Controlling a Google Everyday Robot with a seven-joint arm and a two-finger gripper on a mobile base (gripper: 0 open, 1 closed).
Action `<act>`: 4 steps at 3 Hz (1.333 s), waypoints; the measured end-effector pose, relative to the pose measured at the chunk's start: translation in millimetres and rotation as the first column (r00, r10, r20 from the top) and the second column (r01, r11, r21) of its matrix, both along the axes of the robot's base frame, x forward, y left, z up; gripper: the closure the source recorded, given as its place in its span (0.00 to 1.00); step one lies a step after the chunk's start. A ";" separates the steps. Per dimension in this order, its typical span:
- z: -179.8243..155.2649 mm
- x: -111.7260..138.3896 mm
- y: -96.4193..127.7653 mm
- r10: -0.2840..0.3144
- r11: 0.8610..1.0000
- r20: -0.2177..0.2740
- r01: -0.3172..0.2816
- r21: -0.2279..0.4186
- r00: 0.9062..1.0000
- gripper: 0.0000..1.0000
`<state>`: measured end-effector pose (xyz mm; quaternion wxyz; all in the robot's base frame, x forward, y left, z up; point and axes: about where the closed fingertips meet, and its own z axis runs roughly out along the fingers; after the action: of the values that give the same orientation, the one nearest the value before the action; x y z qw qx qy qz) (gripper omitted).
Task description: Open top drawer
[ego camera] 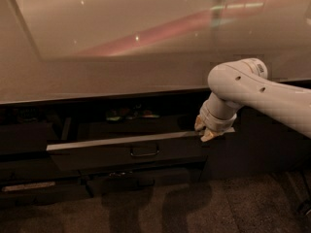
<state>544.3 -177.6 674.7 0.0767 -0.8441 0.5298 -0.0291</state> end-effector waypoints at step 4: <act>-0.1 -8.6 -0.1 0.007 1.000 -0.001 -0.007 0.001 1.000 1.00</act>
Offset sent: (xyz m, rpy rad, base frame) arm -0.2510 0.0557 -0.0959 0.0227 0.0233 0.2097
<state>535.7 -177.7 674.6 0.0769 -0.8459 0.5270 -0.0280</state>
